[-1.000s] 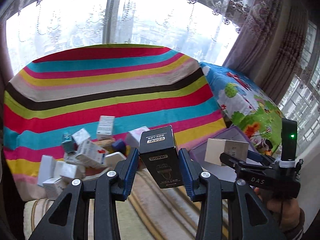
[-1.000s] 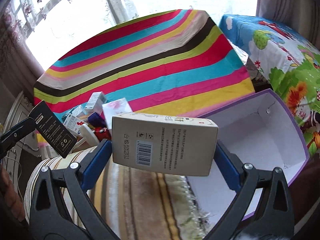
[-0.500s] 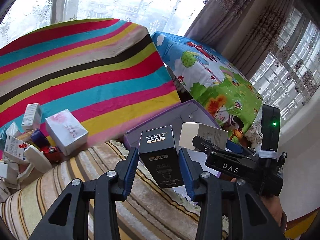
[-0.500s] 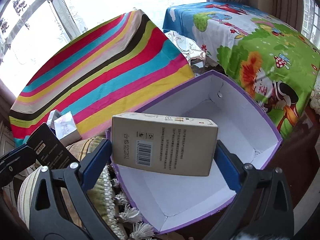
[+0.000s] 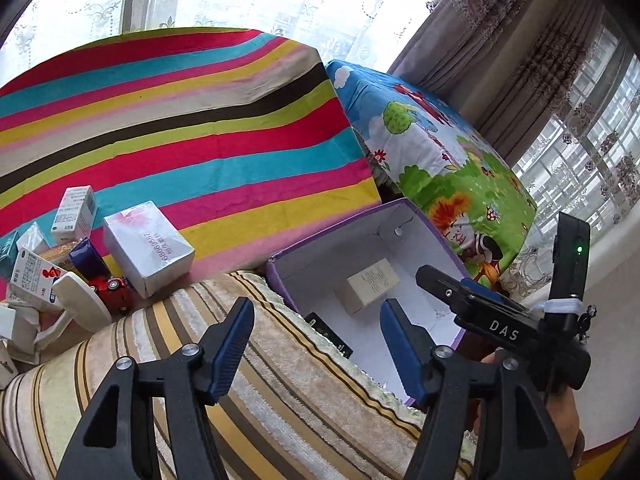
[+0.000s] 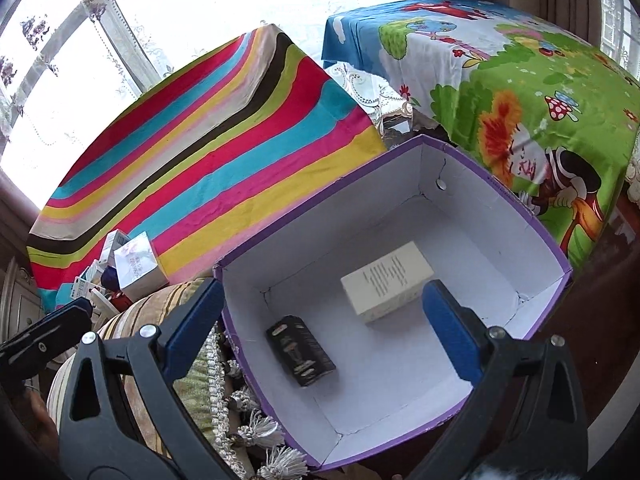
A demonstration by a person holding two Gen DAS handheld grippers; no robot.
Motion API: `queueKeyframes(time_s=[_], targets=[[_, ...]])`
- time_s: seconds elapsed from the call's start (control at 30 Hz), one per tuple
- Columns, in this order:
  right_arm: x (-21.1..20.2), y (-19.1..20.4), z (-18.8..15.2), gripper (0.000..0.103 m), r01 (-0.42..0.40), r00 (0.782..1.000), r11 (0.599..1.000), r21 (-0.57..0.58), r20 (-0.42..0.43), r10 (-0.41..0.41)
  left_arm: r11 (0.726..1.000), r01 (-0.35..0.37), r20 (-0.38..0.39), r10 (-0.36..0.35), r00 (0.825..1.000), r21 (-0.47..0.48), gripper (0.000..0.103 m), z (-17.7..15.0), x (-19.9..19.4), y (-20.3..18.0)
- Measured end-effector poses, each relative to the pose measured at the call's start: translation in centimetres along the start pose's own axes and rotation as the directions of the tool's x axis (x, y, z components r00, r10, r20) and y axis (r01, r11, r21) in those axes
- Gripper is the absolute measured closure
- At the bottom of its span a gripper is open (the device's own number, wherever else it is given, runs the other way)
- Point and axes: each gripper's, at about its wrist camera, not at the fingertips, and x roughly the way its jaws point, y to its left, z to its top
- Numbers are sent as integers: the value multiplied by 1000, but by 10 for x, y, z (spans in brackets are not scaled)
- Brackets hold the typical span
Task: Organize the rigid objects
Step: 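Move both open tools back to the pile of boxes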
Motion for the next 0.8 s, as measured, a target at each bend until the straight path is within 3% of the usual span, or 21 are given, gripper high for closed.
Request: queueKeyframes(time_s=[0.17, 0.3, 0.47, 0.8], targets=[[-1, 14, 0, 3, -31, 999, 999, -22, -18, 31, 1000, -21, 3, 20, 1000, 12, 37, -8, -7, 9], [-3, 26, -1, 3, -47, 999, 998, -46, -27, 45, 999, -10, -8, 9, 1000, -32, 37, -13, -15, 27], [-3, 43, -4, 3, -71, 997, 993, -90, -45, 67, 994, -43, 24, 45, 999, -105, 37, -23, -38, 65], [4, 78, -11, 3, -111, 991, 979, -171, -96, 96, 947, -146, 55, 169, 984, -287, 37, -54, -85, 145]])
